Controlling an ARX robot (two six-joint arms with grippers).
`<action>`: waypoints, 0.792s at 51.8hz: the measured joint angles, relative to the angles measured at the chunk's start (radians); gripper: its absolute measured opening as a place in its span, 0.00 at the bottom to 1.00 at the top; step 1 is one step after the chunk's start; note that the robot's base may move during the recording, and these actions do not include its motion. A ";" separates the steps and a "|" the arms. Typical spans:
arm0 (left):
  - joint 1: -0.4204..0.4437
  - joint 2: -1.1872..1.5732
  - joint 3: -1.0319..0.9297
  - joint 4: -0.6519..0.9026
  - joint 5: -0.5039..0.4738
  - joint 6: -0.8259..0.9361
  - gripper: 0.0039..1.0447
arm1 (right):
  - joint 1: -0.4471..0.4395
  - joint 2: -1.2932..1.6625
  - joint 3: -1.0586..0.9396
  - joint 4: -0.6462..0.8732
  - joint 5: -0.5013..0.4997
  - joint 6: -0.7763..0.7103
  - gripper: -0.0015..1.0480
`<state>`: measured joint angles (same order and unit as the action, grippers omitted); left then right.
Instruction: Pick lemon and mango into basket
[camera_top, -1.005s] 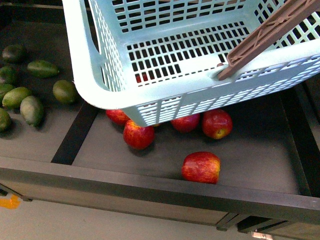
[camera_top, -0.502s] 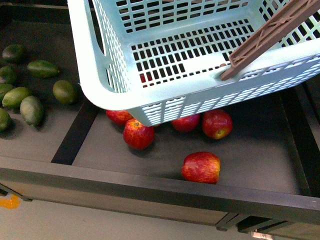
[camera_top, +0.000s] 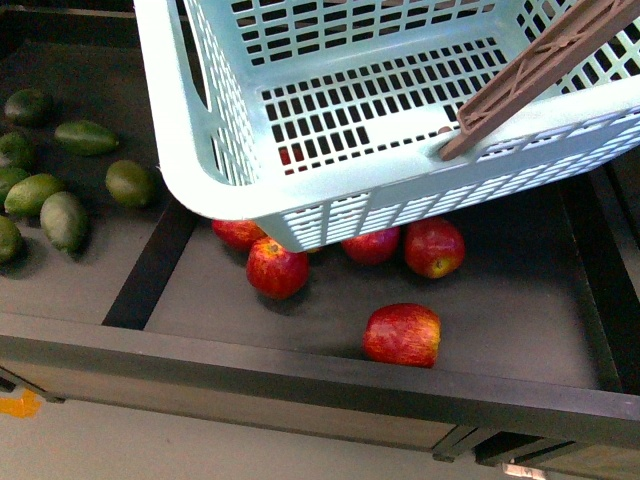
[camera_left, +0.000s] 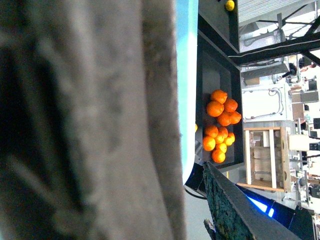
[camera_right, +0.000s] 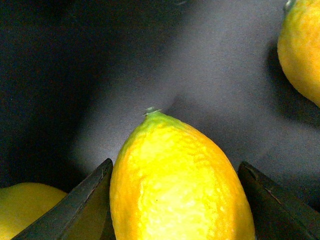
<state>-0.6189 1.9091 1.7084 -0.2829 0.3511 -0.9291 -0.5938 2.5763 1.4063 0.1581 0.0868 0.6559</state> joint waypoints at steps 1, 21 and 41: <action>0.000 0.000 0.000 0.000 0.000 0.000 0.26 | 0.000 0.000 -0.002 0.004 -0.005 -0.005 0.65; 0.000 0.000 0.000 0.000 0.000 0.000 0.26 | -0.041 -0.231 -0.234 0.163 -0.185 -0.258 0.59; 0.000 0.000 0.000 0.000 0.001 0.000 0.26 | -0.025 -1.003 -0.576 0.187 -0.508 -0.540 0.58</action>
<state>-0.6189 1.9091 1.7084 -0.2829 0.3523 -0.9295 -0.6186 1.5730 0.8299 0.3447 -0.4213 0.1162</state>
